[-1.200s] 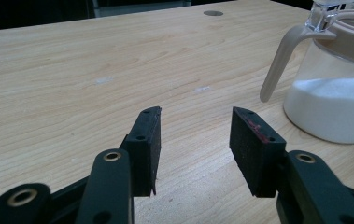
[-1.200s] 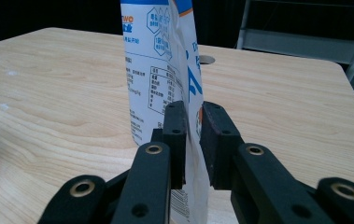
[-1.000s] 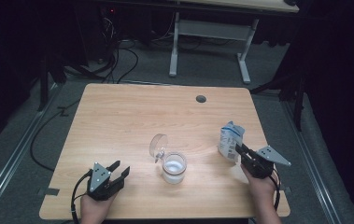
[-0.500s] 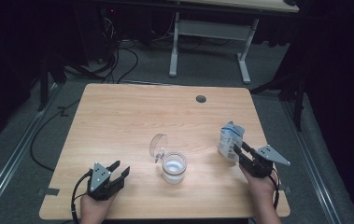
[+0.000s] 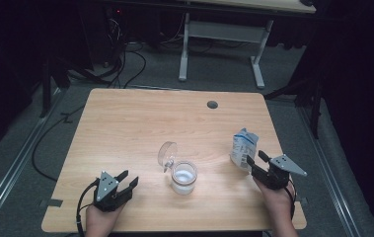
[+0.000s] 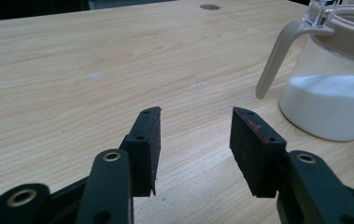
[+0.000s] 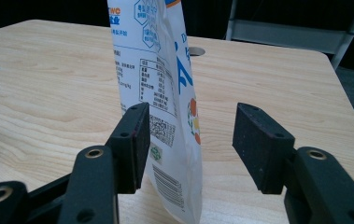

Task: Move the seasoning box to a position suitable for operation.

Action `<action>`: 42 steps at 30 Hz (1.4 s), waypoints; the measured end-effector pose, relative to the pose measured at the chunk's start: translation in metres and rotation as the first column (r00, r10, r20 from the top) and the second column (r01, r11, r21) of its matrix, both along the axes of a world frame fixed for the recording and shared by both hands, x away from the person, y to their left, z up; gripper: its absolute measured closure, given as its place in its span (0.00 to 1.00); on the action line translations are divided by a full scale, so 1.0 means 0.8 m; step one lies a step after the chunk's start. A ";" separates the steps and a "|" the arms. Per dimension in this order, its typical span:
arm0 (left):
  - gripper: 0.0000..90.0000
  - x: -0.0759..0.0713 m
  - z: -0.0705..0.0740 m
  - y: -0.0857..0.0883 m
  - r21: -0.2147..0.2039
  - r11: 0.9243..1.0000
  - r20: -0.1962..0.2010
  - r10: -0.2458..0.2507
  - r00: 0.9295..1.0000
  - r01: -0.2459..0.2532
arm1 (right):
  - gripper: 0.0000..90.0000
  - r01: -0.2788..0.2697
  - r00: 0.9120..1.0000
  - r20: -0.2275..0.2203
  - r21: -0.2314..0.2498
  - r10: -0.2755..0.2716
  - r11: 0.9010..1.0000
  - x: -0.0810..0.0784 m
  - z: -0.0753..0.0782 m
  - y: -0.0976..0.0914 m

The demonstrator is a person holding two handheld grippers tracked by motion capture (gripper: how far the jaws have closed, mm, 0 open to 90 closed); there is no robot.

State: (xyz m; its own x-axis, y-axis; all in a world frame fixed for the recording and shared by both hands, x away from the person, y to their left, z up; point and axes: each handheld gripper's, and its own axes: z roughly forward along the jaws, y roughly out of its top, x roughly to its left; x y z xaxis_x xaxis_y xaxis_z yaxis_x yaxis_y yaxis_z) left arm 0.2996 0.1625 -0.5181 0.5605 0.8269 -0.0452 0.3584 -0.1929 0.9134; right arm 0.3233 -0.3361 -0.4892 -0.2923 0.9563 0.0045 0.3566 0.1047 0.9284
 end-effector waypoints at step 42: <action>0.61 0.007 -0.003 -0.014 -0.011 1.000 -0.043 -0.013 0.999 0.013 | 0.69 -0.244 0.969 -0.077 -0.107 0.236 0.964 -0.029 -0.020 0.110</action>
